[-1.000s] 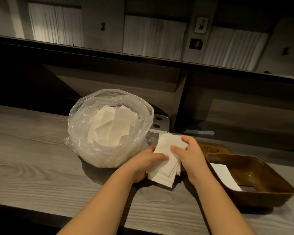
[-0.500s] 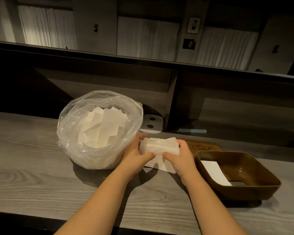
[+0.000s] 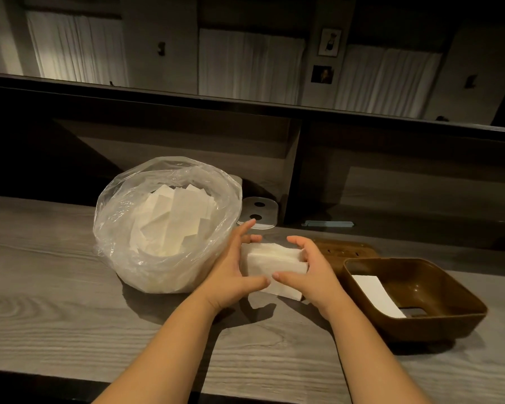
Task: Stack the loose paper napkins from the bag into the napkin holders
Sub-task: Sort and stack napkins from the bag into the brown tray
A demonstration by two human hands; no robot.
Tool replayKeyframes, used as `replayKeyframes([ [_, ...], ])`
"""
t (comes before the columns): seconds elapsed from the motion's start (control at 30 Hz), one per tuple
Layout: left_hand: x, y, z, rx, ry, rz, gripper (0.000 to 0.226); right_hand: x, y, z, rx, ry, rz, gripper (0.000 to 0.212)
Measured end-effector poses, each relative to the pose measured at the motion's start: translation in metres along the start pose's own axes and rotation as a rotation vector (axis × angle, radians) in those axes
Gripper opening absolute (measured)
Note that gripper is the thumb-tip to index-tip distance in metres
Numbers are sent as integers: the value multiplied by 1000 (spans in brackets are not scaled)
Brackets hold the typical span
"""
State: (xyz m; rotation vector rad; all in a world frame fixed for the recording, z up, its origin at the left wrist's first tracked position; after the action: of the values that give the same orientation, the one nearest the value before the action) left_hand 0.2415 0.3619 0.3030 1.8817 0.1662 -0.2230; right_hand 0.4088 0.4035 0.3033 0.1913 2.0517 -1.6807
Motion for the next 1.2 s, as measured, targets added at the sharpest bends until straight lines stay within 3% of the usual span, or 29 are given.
replayKeyframes([
  [0.13, -3, -2, -1, -43, 30, -43, 103, -3, -1, 1, -16, 32, 34, 67],
  [0.23, 0, 1, 1, -11, 8, 6, 101, -6, -4, 1, -82, 61, -91, 58],
  [0.4, 2, -2, 0, -49, -42, -36, 108, 4, -2, -2, -26, 19, 63, 82],
  [0.53, 5, 1, 0, -8, -55, 56, 109, 1, -1, -2, -40, -1, -111, 86],
  [0.8, -2, -4, -2, -70, 74, -28, 87, -6, 3, -4, -7, 92, -108, 75],
  [0.9, 0, -3, -1, -89, 21, -17, 89, 0, 2, -2, -10, 35, -56, 77],
  [1.03, 8, 5, 3, 7, -82, 62, 94, 6, -6, 3, -83, -81, -175, 88],
  [1.2, 3, -3, 0, -73, -36, 17, 107, 0, 1, 0, 2, 12, -69, 86],
])
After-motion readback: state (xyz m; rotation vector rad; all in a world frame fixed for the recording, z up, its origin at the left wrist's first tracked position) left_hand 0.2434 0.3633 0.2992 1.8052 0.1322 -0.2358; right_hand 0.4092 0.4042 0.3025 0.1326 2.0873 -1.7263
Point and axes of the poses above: each hand's wrist, its own z-axis away from the middle knuckle, its own x-axis out of the palm, y = z × x, the point moved 5 cm from there along -z, towards the middle knuckle, and after that the axes turned 4 degrees about z, right-handed, at the moved point
